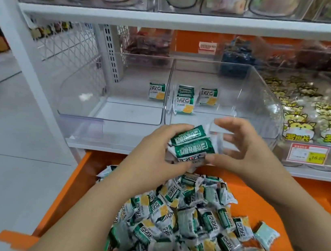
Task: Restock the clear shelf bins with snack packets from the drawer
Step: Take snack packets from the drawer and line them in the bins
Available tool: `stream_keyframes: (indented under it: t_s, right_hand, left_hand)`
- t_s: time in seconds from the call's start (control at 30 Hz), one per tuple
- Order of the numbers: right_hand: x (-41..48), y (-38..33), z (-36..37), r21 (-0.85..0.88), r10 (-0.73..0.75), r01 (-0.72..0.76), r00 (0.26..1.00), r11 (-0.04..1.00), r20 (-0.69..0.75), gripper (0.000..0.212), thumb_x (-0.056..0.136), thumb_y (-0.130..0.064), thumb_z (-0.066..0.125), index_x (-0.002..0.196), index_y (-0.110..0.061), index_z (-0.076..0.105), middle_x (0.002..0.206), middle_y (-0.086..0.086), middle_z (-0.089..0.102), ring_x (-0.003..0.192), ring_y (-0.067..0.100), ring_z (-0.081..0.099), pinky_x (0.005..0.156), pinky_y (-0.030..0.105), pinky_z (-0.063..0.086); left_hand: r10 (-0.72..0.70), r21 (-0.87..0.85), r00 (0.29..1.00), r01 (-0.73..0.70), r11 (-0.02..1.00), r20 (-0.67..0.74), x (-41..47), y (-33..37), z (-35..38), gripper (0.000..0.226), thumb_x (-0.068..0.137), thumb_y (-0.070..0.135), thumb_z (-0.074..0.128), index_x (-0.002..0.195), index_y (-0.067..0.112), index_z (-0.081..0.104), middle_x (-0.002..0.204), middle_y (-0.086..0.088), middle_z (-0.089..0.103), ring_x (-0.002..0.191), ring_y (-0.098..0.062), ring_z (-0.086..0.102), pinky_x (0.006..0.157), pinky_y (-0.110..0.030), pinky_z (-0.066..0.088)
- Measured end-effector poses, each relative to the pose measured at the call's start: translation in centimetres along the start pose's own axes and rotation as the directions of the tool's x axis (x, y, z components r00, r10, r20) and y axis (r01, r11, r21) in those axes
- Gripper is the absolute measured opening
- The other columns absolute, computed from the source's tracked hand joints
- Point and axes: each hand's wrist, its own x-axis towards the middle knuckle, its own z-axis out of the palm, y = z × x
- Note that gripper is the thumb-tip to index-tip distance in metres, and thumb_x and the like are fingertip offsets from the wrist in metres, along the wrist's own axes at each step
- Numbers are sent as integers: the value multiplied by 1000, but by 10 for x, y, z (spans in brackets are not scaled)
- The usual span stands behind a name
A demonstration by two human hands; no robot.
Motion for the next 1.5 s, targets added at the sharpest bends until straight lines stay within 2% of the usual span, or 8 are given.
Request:
stream_keyframes:
  t_s: [0.1, 0.33, 0.47, 0.6, 0.9, 1.1, 1.33, 1.5]
  right_hand:
    - [-1, -12, -3, -401, -186, 218, 976, 890, 118, 74, 73, -31, 76, 129, -51, 32, 129, -33, 43, 116, -12, 44, 95, 11, 41]
    - [37, -33, -8, -535, -336, 339, 936, 774, 106, 45, 73, -26, 75, 114, -29, 56, 106, -18, 60, 94, -3, 53, 79, 8, 40]
    - [84, -29, -13, -451, -257, 198, 964, 870, -73, 44, 73, -22, 80, 109, -27, 55, 99, -21, 56, 90, 0, 53, 76, 15, 44]
    - [137, 3, -14, -598, -105, 62, 994, 799, -37, 48, 72, -21, 80, 112, -22, 55, 106, -7, 58, 101, 14, 55, 85, 27, 45]
    - [210, 55, 6, -735, 120, 14, 984, 678, 128, 58, 84, -20, 72, 134, -10, 45, 140, 10, 47, 124, 25, 46, 100, 30, 36]
    - [216, 60, 13, -903, 159, -26, 986, 429, 47, 73, 82, -36, 71, 143, -17, 34, 145, 16, 33, 124, 35, 46, 103, 45, 40]
    - [219, 61, 20, -852, 95, 7, 993, 523, 67, 72, 78, -22, 77, 136, -11, 38, 139, 16, 37, 120, 33, 49, 101, 40, 41]
    - [207, 54, 4, -855, 137, 12, 986, 519, 97, 80, 80, -35, 74, 144, -16, 31, 146, 14, 33, 128, 33, 42, 102, 40, 38]
  left_hand:
    - [106, 178, 994, -108, 978, 25, 2, 2, -7, 64, 80, 20, 72, 132, 42, 43, 117, 23, 46, 102, 11, 43, 84, -4, 35]
    - [135, 168, 981, -111, 980, -138, 18, 5, -25, 62, 84, 20, 69, 133, 43, 38, 125, 27, 40, 107, 17, 38, 89, 2, 27]
    - [94, 226, 939, -18, 974, -331, 28, -14, -38, 51, 91, 21, 59, 137, 33, 42, 136, 13, 42, 123, -3, 40, 107, -26, 31]
    - [2, 423, 963, 116, 899, -268, 37, -30, -32, 45, 94, 25, 55, 136, 38, 45, 140, 10, 42, 128, -16, 41, 114, -55, 19]
    - [-86, 511, 991, 127, 850, -104, 45, -47, -22, 39, 98, 28, 46, 133, 45, 46, 141, 15, 36, 126, -9, 43, 116, -46, 4]
    - [-71, 488, 990, 121, 864, -120, 49, -51, -21, 34, 99, 27, 44, 126, 44, 53, 136, 16, 39, 122, -5, 45, 116, -41, 2]
    - [-66, 480, 991, 115, 869, -119, 49, -51, -22, 33, 98, 26, 44, 125, 44, 54, 136, 17, 40, 121, -3, 45, 116, -40, 3]
    - [-52, 477, 991, 107, 872, -126, 48, -52, -20, 34, 97, 23, 46, 126, 40, 54, 141, 14, 36, 124, -7, 44, 117, -41, 4]
